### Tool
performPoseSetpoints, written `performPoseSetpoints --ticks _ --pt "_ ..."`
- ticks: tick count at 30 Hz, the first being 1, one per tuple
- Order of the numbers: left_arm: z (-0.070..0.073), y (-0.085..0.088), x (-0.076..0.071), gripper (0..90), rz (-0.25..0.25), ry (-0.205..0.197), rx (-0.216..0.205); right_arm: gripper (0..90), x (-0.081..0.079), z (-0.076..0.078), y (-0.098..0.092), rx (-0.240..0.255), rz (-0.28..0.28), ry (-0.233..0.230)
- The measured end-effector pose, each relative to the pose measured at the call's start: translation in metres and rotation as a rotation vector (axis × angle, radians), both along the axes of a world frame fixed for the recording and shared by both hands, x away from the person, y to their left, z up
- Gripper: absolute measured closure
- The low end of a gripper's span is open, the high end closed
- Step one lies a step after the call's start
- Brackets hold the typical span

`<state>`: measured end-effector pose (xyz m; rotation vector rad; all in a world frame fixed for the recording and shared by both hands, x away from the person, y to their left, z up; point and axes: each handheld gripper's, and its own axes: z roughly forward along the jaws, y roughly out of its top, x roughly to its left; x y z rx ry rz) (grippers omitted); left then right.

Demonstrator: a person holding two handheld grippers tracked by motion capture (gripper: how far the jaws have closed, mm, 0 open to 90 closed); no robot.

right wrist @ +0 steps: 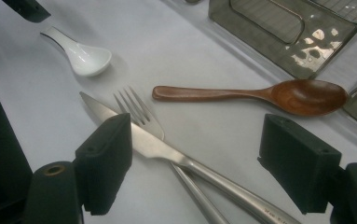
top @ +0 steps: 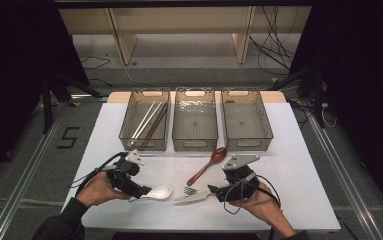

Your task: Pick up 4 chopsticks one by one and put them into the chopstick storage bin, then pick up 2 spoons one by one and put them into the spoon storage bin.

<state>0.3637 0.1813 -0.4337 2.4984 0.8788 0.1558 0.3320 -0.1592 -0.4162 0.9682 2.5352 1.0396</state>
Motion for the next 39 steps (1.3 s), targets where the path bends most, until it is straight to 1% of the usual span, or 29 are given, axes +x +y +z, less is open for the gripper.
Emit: performPoseSetpoints --ticks 4,9,11,15,22,24,25,30,32,34,35,37,39 --pt "-0.006 -0.002 -0.002 20.1 -0.018 0.009 0.040 26.5 0.000 0.000 0.002 -0.002 0.004 -0.001" --pt "-0.010 -0.003 -0.003 21.9 -0.029 0.022 0.068 26.5 0.001 -0.001 0.002 -0.002 0.007 0.003" --pt "-0.012 -0.004 -0.003 22.8 -0.040 0.025 0.092 26.5 0.002 -0.001 0.002 0.001 0.005 0.001" --pt "-0.014 -0.006 -0.004 26.3 -0.057 0.033 0.113 26.5 0.002 -0.001 0.001 -0.002 0.008 0.001" --pt "-0.018 -0.009 -0.003 35.0 -0.080 0.045 0.134 26.5 0.002 0.000 0.000 -0.001 0.004 0.002" --pt "-0.019 -0.009 -0.004 36.5 -0.093 0.049 0.152 26.5 0.001 0.000 0.000 -0.003 0.005 0.001" --pt "-0.020 -0.010 -0.004 37.1 -0.094 0.044 0.157 26.5 0.001 0.000 0.001 -0.003 0.005 0.001" --pt "-0.023 -0.010 -0.006 44.1 -0.112 0.060 0.164 26.5 0.002 -0.001 0.002 -0.008 0.010 0.001" --pt "-0.024 -0.010 -0.006 47.2 -0.123 0.068 0.173 26.5 0.002 -0.001 0.003 -0.008 0.012 0.001" --pt "-0.026 -0.011 -0.006 51.2 -0.137 0.084 0.173 26.5 0.002 0.000 0.003 -0.010 0.011 0.001" --pt "-0.026 -0.012 -0.006 52.5 -0.145 0.086 0.180 26.5 0.001 -0.001 0.003 -0.011 0.011 0.000" --pt "-0.028 -0.014 -0.006 55.8 -0.147 0.097 0.181 26.6 0.002 -0.001 0.004 -0.014 0.011 -0.001" --pt "-0.030 -0.016 -0.005 58.7 -0.162 0.105 0.192 26.5 0.002 -0.002 0.003 -0.015 0.007 0.001"
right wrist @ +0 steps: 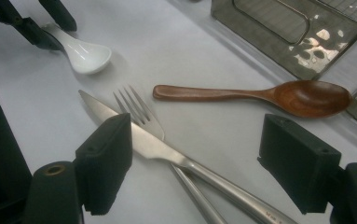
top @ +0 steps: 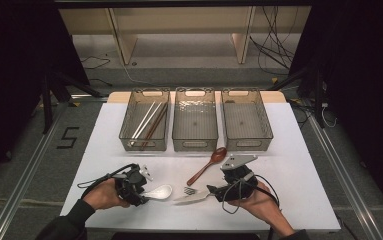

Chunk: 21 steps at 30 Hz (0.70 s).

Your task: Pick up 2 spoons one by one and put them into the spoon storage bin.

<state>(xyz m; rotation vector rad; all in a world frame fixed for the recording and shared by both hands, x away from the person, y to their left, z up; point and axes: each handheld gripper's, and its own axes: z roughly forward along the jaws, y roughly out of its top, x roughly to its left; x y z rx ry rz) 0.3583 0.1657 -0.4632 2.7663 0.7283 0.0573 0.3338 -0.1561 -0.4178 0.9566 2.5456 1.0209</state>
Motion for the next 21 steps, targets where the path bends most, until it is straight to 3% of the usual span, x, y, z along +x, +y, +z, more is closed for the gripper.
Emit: performPoseSetpoints --ticks 12,21 --pt "0.0016 -0.0075 -0.0025 74.8 -0.057 -0.003 0.027 26.9 -0.0023 0.0002 -0.0026 -0.006 -0.011 -0.002" --pt "0.0031 -0.0043 0.0025 75.4 0.000 0.003 -0.014 26.9 -0.0022 0.0000 -0.0049 -0.008 -0.019 0.000"
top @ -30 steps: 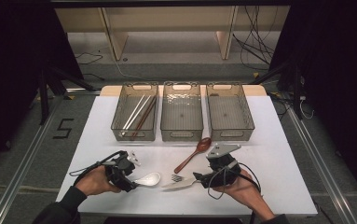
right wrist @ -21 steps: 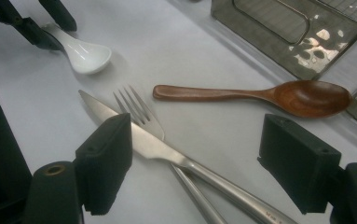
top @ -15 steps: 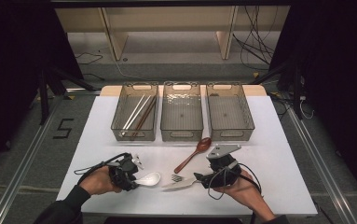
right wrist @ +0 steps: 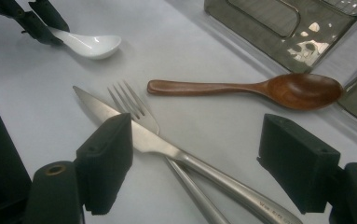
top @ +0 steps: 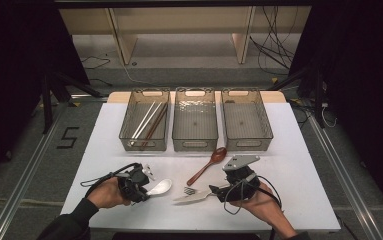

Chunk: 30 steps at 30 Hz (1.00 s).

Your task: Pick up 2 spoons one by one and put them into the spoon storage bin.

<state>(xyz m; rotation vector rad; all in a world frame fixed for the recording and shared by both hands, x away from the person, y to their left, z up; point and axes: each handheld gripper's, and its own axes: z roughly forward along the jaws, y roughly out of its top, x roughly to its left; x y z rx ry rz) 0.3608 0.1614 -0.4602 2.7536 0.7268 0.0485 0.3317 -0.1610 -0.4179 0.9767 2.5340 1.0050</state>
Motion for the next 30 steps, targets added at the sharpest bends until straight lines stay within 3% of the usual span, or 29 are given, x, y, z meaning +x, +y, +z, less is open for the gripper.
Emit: performPoseSetpoints --ticks 8,12,15,23,30 --pt "0.003 0.006 0.004 75.5 0.046 0.027 -0.055 27.0 0.000 0.000 0.000 0.000 -0.001 -0.001" --pt "0.005 0.012 0.008 75.4 0.083 0.059 -0.110 26.9 0.000 0.000 0.000 0.001 -0.001 -0.001" --pt "0.008 0.014 0.009 75.4 0.109 0.061 -0.159 26.9 0.000 0.000 0.000 0.002 -0.002 -0.001" --pt "0.019 0.014 0.012 75.4 0.151 0.026 -0.226 27.0 0.000 0.001 0.000 0.005 0.000 -0.001" --pt "0.039 0.008 0.019 75.4 0.201 -0.046 -0.308 27.0 0.000 0.001 0.000 0.006 -0.004 -0.001"
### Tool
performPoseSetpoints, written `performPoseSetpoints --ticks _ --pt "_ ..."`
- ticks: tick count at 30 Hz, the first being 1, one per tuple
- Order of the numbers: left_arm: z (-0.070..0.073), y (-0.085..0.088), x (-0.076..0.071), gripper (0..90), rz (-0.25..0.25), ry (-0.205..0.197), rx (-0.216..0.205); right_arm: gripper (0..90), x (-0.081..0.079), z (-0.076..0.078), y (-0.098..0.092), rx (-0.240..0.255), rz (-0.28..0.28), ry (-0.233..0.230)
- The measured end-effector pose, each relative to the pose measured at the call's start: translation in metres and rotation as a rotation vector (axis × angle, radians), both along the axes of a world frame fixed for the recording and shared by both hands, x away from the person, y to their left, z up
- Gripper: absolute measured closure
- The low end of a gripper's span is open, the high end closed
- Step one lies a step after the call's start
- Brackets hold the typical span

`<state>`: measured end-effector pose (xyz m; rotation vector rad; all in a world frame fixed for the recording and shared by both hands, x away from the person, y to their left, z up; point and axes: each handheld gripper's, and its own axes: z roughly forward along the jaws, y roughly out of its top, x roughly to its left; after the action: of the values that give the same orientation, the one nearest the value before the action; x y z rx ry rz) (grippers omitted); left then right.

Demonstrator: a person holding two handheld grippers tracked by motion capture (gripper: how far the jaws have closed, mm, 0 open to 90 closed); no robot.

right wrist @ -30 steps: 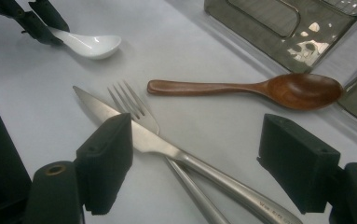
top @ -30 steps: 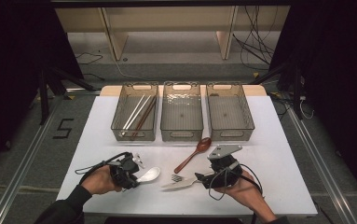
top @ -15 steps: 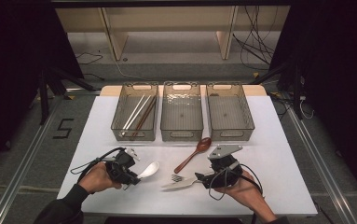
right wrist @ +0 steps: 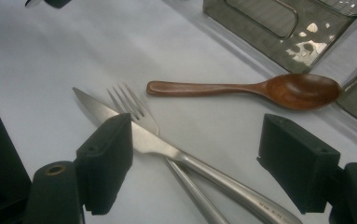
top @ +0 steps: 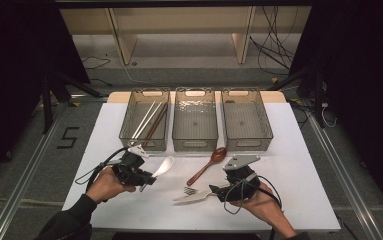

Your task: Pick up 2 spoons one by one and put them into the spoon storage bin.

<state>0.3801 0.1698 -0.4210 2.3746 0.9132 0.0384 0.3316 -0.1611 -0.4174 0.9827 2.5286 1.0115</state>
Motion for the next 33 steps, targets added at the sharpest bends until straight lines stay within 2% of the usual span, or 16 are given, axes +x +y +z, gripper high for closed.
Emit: performPoseSetpoints --ticks 11,21,33 --pt "0.019 -0.008 0.025 75.3 0.046 -0.062 -0.036 26.9 0.000 0.002 -0.001 0.010 -0.008 -0.008" --pt "0.037 -0.023 0.052 75.3 0.085 -0.101 -0.058 26.8 0.000 0.002 0.000 0.011 0.000 -0.009" --pt "0.041 -0.041 0.079 75.2 0.121 -0.121 -0.056 26.9 0.000 0.002 -0.001 0.011 0.000 -0.010"
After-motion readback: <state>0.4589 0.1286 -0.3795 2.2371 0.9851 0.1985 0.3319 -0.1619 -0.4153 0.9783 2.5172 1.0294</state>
